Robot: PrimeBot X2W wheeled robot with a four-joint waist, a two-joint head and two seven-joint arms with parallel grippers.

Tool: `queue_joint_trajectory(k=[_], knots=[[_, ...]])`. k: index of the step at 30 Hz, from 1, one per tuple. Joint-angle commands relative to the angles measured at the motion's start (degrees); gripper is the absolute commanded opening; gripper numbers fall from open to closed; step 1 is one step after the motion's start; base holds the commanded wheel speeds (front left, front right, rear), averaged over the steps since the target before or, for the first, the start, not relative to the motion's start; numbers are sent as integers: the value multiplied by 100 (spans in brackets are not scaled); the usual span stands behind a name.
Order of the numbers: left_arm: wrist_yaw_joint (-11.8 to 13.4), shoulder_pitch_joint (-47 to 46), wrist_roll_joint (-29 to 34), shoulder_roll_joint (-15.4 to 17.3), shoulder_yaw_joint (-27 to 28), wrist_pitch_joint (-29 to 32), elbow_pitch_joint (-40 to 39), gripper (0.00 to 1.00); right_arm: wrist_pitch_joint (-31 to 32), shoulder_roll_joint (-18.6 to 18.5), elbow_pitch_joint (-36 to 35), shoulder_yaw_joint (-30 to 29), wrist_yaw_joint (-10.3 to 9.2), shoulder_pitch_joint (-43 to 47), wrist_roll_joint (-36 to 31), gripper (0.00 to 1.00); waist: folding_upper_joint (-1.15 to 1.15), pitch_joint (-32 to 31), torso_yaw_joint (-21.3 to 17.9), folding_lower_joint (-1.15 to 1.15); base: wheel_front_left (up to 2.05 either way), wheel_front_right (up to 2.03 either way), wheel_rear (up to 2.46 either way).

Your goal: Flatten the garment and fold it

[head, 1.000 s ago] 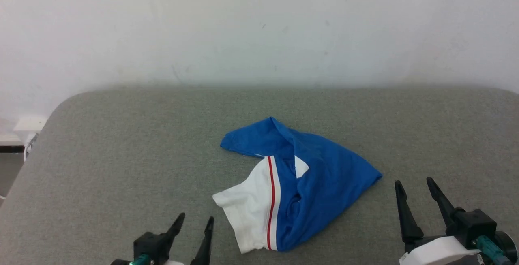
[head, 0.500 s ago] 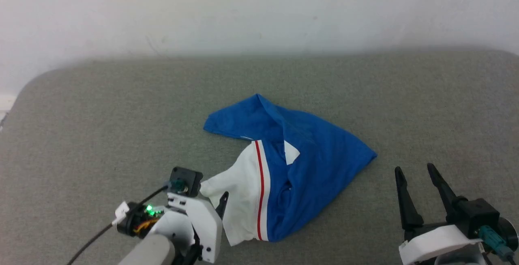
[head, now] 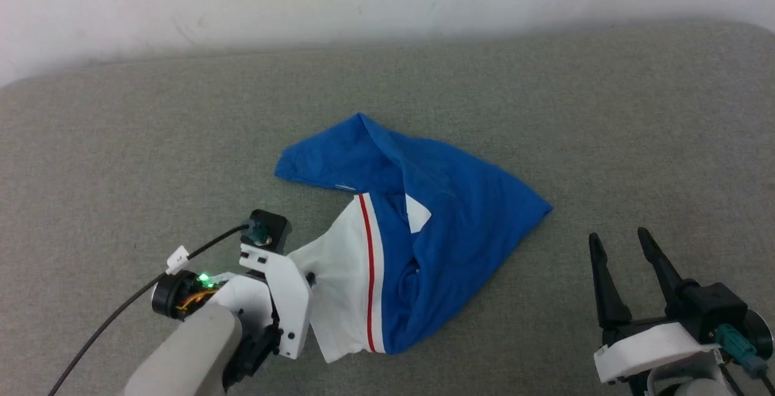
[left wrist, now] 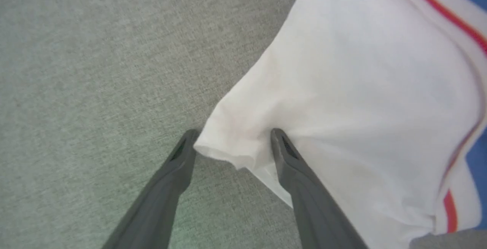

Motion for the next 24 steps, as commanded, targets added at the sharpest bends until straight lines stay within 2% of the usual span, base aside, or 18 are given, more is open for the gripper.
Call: queue_joint_trajectory(k=[1, 6, 12, 16, 20, 24], knots=[[-39, 127, -45, 5, -63, 50, 125, 0, -51, 13, 8, 14, -5, -102, 11, 100, 0, 59, -19, -1, 0, 0, 0], [91, 240, -43, -8, 105, -474, 5, 0, -70, 13, 94, -17, -5, -95, 15, 100, 0, -41, 90, -1, 0, 0, 0], [536, 676, -98, 102, 628, -1461, -231, 0, -77, 13, 207, -70, -5, -27, -25, 100, 0, -392, 313, -1, 0, 0, 0], [867, 1243, -247, 276, 1018, -1899, -372, 0, -55, 13, 259, -102, -5, 47, -30, 100, 0, -600, 464, -1, 0, 0, 0], [1159, 1890, -298, 462, 1137, -1946, -571, 0, 17, 13, 284, -136, -5, 142, -44, 100, 0, -726, 603, -1, 0, 0, 0], [1302, 2468, -437, 498, 981, -1557, -898, 0, 99, 13, 302, -215, -5, 222, -43, 100, 0, -793, 738, -1, 0, 0, 0]])
